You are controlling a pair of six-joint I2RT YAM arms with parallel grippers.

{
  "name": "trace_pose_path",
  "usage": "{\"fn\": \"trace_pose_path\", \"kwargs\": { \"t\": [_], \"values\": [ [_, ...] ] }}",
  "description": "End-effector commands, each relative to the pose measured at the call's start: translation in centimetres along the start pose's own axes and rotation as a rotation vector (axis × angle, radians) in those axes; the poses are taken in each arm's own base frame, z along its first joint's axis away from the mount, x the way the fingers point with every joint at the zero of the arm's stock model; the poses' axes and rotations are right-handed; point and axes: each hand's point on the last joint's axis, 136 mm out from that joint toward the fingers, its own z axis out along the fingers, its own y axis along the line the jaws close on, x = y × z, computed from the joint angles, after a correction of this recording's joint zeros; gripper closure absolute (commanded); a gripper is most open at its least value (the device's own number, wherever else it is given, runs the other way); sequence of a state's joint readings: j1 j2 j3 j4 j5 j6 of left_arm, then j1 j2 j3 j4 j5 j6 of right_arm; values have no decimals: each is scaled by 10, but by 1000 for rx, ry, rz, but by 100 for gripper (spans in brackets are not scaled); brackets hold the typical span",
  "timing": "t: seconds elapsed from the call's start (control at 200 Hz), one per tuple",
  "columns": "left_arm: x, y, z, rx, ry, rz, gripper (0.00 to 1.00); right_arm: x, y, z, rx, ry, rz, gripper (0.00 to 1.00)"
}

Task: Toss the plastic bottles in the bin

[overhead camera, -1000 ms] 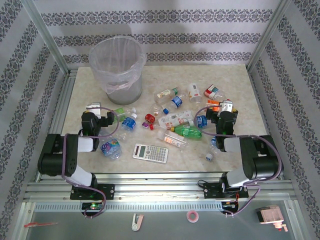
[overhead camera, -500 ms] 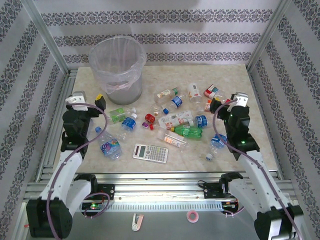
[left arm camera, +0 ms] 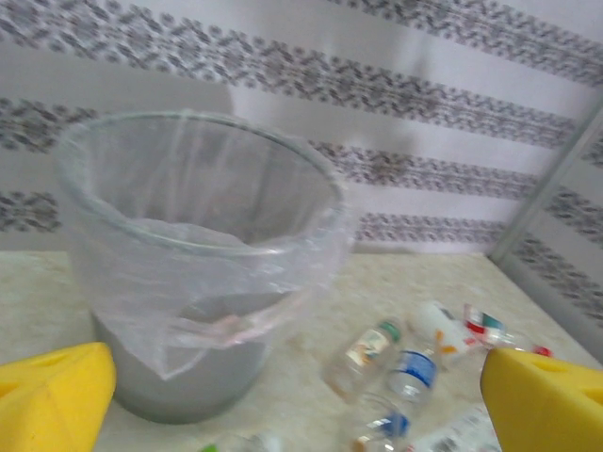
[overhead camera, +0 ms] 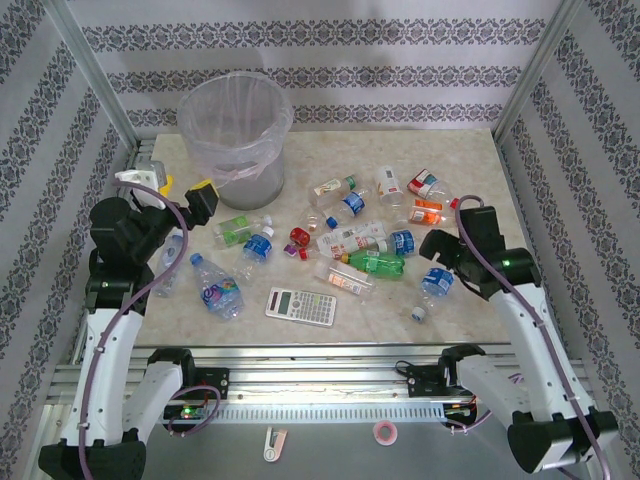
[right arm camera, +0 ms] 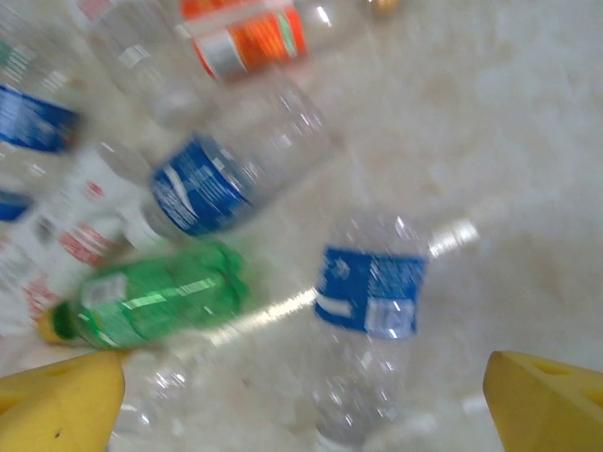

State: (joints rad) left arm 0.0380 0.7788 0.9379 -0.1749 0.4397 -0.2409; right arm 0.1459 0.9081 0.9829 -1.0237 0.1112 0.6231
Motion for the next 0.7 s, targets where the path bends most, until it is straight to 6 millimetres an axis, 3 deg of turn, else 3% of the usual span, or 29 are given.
{"fn": "trace_pose_path", "kwargs": {
  "t": [0.0,0.13,0.365,0.694],
  "values": [
    [6,-33,-8,154,75,-95,0,31,-28,0,118,142,53,2],
    [11,-44,-13,178,124,-74,0,44,-36,23,106,211,125,2],
    [37,-72,-16,223,257,1,0,48,-36,66,80,248,206,4],
    [74,-140,4,387,332,68,0,42,-37,117,77,289,253,8]
  ]
}}
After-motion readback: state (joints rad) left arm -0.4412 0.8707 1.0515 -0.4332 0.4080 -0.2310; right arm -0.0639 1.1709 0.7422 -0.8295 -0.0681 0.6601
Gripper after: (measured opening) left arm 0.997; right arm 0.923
